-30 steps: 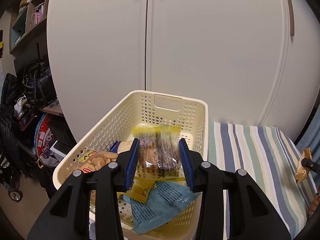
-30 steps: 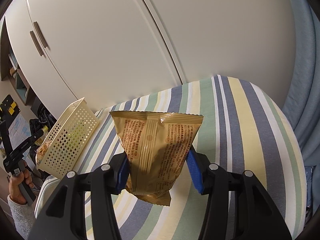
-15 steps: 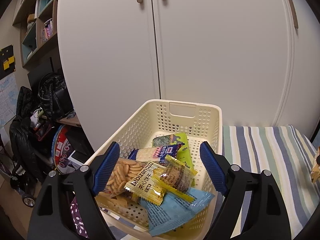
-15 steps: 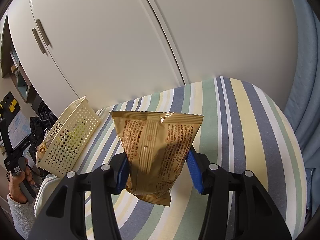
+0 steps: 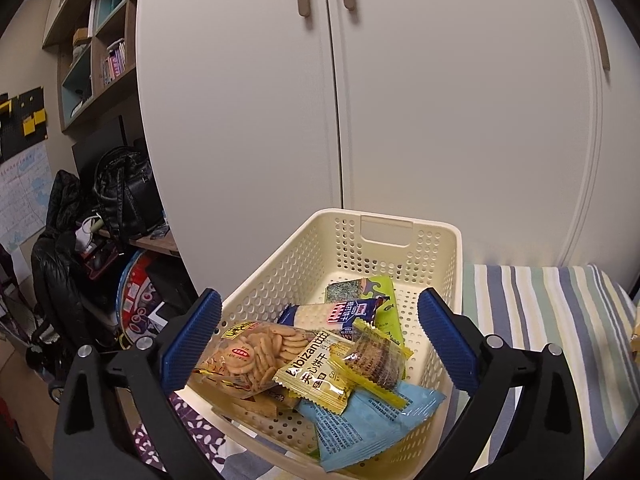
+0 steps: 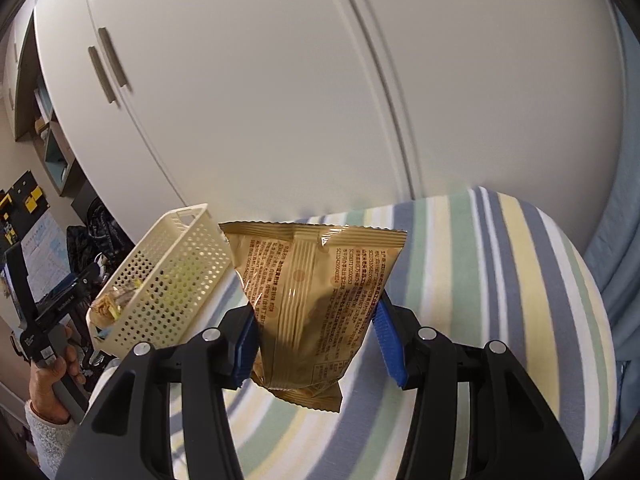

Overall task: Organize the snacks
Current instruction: 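Release the small cookie packet into the basket with the left tool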

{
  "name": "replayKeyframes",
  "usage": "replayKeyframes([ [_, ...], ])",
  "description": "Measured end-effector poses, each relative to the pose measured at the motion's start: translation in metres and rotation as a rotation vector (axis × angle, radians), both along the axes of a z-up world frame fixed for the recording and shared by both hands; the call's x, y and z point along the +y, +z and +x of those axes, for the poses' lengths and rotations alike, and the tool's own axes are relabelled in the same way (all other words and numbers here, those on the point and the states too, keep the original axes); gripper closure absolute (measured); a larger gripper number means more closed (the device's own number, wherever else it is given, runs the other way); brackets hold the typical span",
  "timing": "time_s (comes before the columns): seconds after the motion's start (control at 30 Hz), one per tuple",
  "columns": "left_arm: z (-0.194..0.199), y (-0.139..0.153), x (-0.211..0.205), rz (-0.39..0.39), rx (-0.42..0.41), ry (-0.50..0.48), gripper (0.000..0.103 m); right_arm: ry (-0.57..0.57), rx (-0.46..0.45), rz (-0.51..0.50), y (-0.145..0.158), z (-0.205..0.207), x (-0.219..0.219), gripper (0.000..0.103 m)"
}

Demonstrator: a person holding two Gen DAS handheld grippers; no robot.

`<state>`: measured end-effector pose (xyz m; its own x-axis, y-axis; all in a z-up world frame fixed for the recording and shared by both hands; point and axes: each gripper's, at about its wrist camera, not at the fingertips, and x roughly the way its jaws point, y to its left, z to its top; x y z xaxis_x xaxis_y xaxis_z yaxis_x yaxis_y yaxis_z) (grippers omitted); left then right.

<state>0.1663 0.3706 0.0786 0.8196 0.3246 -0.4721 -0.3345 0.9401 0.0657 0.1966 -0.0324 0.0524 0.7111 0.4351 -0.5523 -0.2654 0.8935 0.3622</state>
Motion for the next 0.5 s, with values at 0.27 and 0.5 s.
replayKeyframes([
  [0.27, -0.005, 0.003, 0.014, -0.049, -0.024, 0.02, 0.003, 0.138, -0.036, 0.01, 0.031, 0.011, 0.079, 0.052],
  [0.5, -0.006, 0.002, 0.025, -0.074, -0.028, 0.038, 0.003, 0.219, -0.055, 0.027, 0.051, 0.016, 0.142, 0.052],
])
